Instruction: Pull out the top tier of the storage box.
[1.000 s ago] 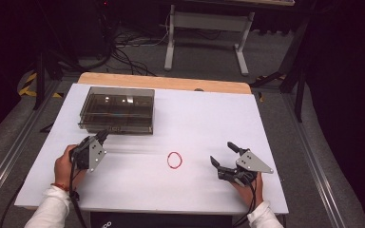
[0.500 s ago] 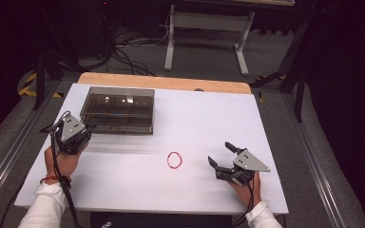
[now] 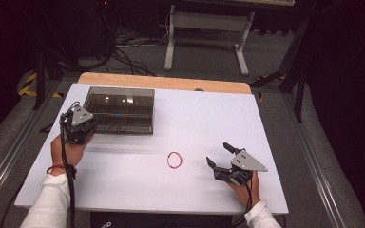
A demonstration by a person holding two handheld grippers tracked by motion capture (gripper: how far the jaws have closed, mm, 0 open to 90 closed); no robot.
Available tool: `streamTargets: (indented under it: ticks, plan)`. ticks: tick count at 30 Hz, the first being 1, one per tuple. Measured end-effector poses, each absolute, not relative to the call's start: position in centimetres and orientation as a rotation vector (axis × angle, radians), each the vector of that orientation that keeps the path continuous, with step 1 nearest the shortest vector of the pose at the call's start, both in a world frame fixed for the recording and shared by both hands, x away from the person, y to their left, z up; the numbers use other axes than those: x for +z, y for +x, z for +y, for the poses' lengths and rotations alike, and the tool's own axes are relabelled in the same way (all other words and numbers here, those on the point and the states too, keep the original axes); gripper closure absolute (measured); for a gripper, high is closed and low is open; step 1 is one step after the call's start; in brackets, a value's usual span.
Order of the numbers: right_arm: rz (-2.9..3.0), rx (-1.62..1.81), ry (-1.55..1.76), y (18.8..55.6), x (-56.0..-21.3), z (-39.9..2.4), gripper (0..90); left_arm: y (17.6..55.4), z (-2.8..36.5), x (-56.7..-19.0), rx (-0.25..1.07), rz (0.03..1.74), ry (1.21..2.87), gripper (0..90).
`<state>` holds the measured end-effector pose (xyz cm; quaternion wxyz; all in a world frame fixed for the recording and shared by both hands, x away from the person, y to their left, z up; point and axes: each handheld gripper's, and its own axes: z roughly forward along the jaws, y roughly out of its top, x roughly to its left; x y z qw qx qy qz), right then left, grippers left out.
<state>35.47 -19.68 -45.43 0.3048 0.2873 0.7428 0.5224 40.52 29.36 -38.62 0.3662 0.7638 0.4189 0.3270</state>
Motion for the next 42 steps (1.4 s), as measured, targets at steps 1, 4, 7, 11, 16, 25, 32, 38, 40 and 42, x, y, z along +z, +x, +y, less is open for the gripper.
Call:
streamTargets:
  ticks: [1,4,7,11,16,25,32,38,40,42]
  plan:
    - [1.966,1.384,0.762,35.5,-45.4,-19.7,19.6,40.9,29.3,-38.8,0.836,1.093,1.981,89.7]
    - [1.966,1.387,0.765,35.5,-45.4,-19.7,19.7,41.1,29.5,-38.8,0.811,1.099,1.983,89.7]
    - [1.968,1.385,0.761,35.5,-45.4,-19.7,19.9,41.1,29.5,-38.6,0.808,1.096,2.000,89.7]
    - [1.968,1.387,0.764,35.5,-45.4,-19.7,19.8,40.7,29.5,-38.5,0.789,1.082,2.028,89.7]
    - [1.968,1.388,0.759,35.4,-45.4,-19.7,19.8,40.3,29.9,-38.3,0.782,1.077,2.040,89.7]
    - [1.967,1.388,0.759,35.4,-45.4,-19.8,19.8,39.8,30.7,-37.9,0.762,1.072,2.048,89.8]
    - [1.970,1.380,0.758,35.4,-45.4,-19.7,19.9,40.6,30.1,-38.1,0.739,1.068,2.068,89.8]
    - [1.970,1.379,0.761,35.4,-45.5,-19.7,20.0,42.0,29.4,-38.6,0.720,1.084,2.093,89.8]
    - [1.970,1.378,0.761,35.4,-45.5,-19.7,20.0,42.1,29.5,-38.7,0.713,1.095,2.088,89.7]
    - [1.972,1.379,0.757,35.4,-45.5,-19.7,20.0,42.2,29.8,-38.8,0.697,1.091,2.085,89.7]
